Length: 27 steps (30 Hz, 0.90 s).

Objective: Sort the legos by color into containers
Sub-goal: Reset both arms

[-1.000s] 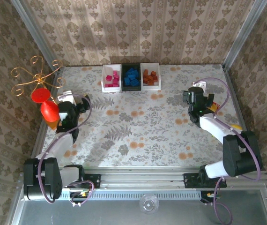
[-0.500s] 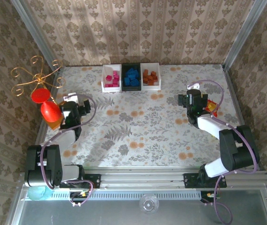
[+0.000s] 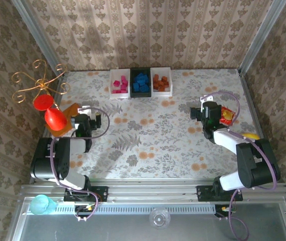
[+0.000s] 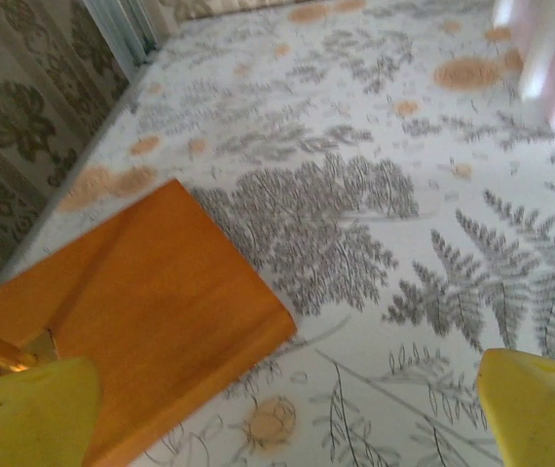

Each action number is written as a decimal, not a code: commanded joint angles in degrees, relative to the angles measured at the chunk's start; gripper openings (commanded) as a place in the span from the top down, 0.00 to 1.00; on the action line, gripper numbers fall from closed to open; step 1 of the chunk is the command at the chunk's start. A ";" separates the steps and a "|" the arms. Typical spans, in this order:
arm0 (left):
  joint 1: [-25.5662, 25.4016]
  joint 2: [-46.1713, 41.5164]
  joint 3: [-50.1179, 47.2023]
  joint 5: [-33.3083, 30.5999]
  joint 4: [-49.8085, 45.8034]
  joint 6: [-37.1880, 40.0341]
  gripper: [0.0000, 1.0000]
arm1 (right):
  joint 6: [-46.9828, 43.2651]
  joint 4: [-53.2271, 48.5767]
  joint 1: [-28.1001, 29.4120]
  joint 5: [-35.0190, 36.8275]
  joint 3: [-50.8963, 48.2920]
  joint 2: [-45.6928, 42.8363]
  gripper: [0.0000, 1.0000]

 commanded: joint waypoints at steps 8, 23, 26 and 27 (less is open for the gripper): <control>2.68 2.70 -0.45 4.57 8.81 -0.20 0.00 | 3.00 10.74 -4.34 -8.26 -7.19 -4.86 0.00; 2.03 2.77 -0.77 1.42 9.82 -0.06 0.00 | 4.89 23.42 -8.35 -17.27 -9.97 5.58 0.00; 2.04 2.80 -0.77 1.41 9.82 -0.06 0.00 | 4.82 25.27 -8.34 -17.47 -10.86 5.98 0.00; 2.04 2.80 -0.77 1.46 9.81 -0.06 0.00 | 4.73 25.50 -8.26 -17.37 -10.92 6.02 0.00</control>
